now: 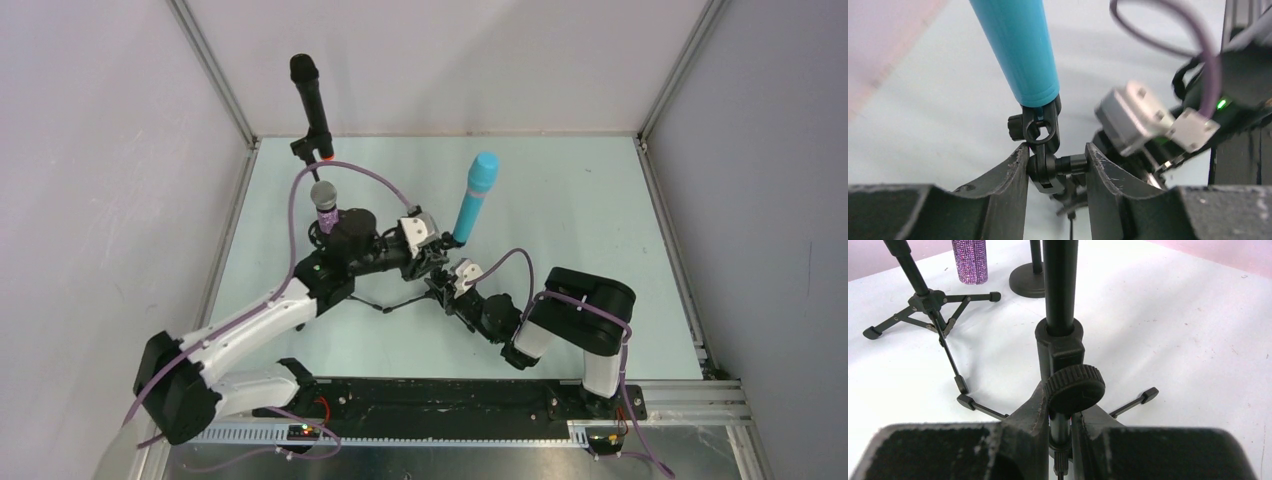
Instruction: Attach the microphones to the stand
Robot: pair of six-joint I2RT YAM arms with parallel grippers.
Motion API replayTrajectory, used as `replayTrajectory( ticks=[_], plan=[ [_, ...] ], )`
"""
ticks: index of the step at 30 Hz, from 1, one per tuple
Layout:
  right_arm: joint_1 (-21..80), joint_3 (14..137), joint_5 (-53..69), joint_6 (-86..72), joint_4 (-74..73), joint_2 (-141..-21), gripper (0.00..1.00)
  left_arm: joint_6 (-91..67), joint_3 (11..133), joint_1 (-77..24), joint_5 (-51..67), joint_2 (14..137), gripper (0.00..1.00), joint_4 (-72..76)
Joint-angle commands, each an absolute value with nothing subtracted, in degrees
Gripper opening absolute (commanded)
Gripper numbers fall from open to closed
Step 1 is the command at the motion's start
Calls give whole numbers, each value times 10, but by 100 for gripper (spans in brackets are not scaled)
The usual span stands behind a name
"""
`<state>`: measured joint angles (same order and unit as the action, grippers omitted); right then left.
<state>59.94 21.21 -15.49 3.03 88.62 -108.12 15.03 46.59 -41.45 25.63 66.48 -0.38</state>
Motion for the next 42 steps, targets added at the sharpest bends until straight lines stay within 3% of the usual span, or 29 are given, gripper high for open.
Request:
replayTrajectory(
  ticks=[1,25,29,35,42],
  plan=[
    [597,172,-202,25,863,-1138,0,132,507,-409,240,586,0,265],
    [592,169,-215,22,861,-1091,2,133,505,-407,232,597,0,307],
    [592,162,-221,26,846,-1051,31,128,507,-408,239,609,0,307],
    [592,147,-224,27,813,-976,65,127,510,-408,238,628,0,310],
    [591,117,-226,25,765,-892,89,129,520,-406,224,659,0,310]
  ],
)
